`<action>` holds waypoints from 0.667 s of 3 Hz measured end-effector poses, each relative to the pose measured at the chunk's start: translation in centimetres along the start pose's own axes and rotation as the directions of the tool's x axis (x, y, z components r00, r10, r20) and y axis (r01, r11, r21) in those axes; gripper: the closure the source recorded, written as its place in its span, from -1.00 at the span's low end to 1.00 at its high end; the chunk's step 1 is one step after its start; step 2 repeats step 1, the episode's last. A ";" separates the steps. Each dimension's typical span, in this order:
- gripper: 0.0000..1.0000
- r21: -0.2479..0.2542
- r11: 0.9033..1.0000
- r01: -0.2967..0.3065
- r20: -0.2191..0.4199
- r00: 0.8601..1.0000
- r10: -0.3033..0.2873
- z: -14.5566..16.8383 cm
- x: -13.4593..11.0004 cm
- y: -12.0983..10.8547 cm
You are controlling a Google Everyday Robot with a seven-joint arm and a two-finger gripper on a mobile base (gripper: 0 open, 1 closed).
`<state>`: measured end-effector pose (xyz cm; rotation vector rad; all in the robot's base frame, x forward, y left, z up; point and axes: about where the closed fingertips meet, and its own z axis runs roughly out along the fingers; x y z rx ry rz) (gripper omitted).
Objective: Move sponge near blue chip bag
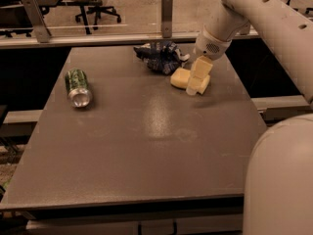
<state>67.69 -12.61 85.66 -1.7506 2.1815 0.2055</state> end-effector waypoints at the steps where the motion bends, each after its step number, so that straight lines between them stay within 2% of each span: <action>1: -1.00 0.000 1.000 0.000 0.000 1.000 0.000 0.0 0.0 0.0; 2: -1.00 0.000 1.000 0.000 0.000 1.000 0.000 0.0 0.0 0.0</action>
Offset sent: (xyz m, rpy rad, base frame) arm 0.0000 0.0000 0.0000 0.0000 0.0000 0.0000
